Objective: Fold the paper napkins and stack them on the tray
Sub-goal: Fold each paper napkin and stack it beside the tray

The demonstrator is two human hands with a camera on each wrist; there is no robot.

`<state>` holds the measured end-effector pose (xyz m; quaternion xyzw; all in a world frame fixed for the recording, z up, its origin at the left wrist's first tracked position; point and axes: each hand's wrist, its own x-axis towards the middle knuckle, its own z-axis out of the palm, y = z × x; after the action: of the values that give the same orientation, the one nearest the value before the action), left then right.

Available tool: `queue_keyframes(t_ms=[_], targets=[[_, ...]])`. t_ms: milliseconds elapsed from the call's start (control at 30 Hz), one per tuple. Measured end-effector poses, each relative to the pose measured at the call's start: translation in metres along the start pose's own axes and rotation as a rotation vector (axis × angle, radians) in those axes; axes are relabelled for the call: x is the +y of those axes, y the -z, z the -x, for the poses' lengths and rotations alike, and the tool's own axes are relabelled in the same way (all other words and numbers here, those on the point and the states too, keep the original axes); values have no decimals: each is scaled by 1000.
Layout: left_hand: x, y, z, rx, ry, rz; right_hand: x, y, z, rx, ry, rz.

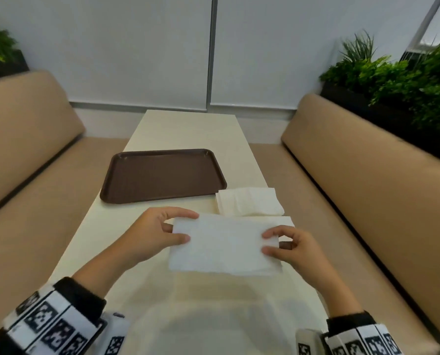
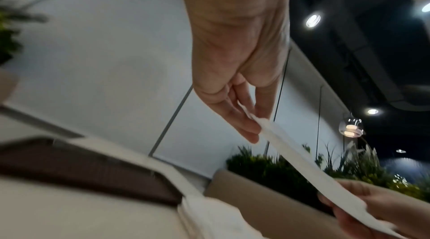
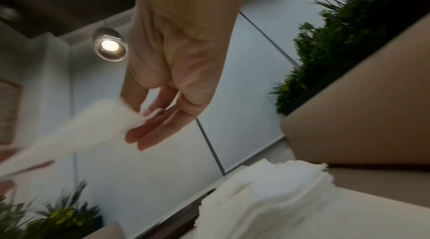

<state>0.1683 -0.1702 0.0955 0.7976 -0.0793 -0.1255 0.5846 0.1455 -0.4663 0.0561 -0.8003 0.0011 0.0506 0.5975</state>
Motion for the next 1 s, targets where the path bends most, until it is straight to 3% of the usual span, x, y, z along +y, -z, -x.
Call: queue_keyframes(t_ms=[100, 200, 300, 500, 733, 867, 1000], targets=[[-17, -37, -44, -46, 37, 61, 7, 23, -23, 156, -29, 8], [-31, -66, -93, 28, 50, 113, 18, 47, -58, 243, -68, 94], [-48, -89, -134, 66, 96, 79, 33, 62, -91, 254, -150, 200], [-85, -120, -172, 30, 146, -265, 73, 61, -126, 157, -276, 633], [-105, -131, -171, 23, 97, -459, 95, 36, -125, 164, -290, 947], [-89, -111, -146, 13, 61, -431, 62, 28, -117, 173, -426, 1151], [-78, -49, -80, 88, 17, -336, 12, 3, -107, 144, -238, 1094]])
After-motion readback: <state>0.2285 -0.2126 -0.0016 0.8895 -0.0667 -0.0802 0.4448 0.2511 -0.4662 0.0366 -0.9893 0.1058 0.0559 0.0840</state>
